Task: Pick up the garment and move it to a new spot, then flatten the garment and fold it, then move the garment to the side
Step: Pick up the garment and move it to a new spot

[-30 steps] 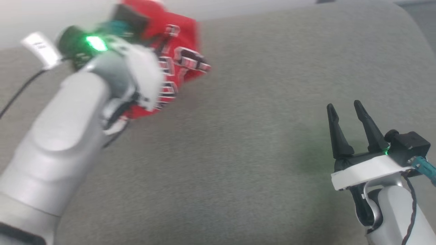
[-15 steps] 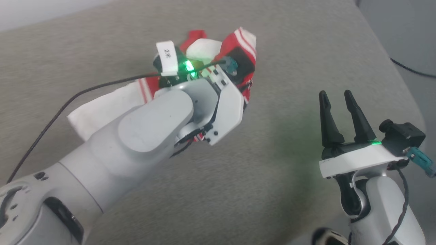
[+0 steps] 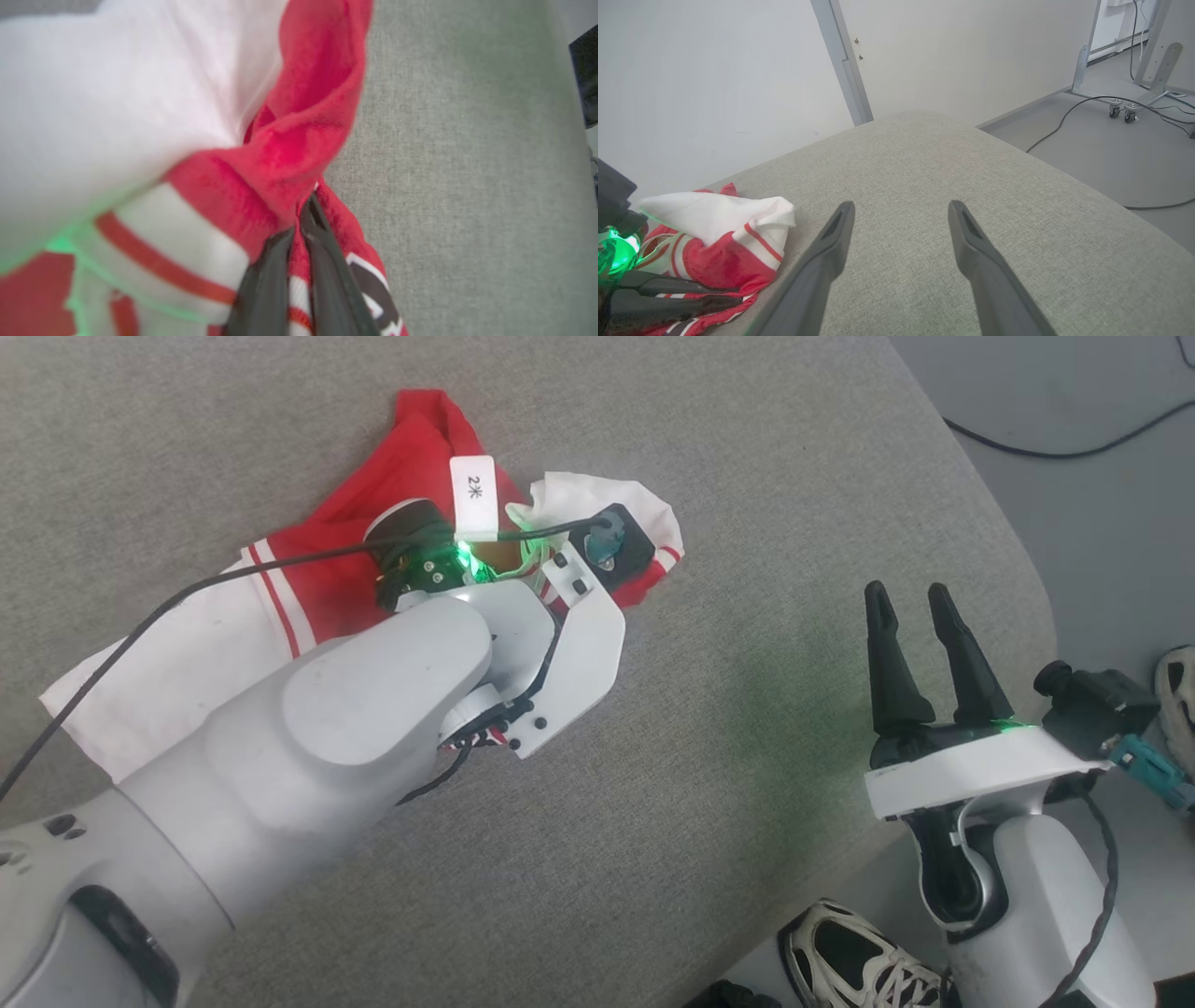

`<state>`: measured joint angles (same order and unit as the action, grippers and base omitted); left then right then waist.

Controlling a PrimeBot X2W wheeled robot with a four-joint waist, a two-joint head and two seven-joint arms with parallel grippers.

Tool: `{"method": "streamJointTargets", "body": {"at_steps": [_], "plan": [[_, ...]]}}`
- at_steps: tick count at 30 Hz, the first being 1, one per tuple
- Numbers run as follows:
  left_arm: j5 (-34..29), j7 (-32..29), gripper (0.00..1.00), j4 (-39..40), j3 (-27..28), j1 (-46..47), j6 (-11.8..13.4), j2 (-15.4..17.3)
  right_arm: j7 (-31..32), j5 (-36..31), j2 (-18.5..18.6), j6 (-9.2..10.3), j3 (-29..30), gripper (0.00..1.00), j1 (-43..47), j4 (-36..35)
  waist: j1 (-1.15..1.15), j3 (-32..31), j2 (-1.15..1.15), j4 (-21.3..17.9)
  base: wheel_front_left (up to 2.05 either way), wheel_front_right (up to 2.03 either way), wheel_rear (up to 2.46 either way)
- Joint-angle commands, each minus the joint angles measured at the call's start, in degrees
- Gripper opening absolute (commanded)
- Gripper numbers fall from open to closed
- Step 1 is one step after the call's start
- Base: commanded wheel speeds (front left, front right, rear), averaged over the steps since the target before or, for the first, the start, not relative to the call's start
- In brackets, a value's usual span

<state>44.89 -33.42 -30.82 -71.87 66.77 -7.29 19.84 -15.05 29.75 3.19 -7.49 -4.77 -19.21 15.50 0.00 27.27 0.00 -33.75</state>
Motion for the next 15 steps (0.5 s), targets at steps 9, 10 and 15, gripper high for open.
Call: {"method": "streamJointTargets", "body": {"at_steps": [9,10,15], "plan": [[1.89,-1.25,1.00,-2.97,-2.60,-2.87,-0.15,4.83,-0.15,-0.17,-0.35,-0.01,0.10,1.00,-0.84,-0.29,0.00,-0.76,0.00,1.42,0.00,0.00,0.00],[2.11,0.65,1.00,-3.09,-2.30,-2.13,-0.03,4.59,-0.14,-0.75,-0.31,0.00,0.32,1.00,-0.59,-0.28,0.00,-1.39,0.00,2.13,0.00,0.00,0.00],[4.65,10.84,1.00,-2.46,-1.60,0.35,0.01,1.63,-0.14,-4.12,-0.28,0.00,1.23,1.00,0.12,-0.74,0.00,-4.81,0.00,6.59,0.00,0.00,0.00]]}}
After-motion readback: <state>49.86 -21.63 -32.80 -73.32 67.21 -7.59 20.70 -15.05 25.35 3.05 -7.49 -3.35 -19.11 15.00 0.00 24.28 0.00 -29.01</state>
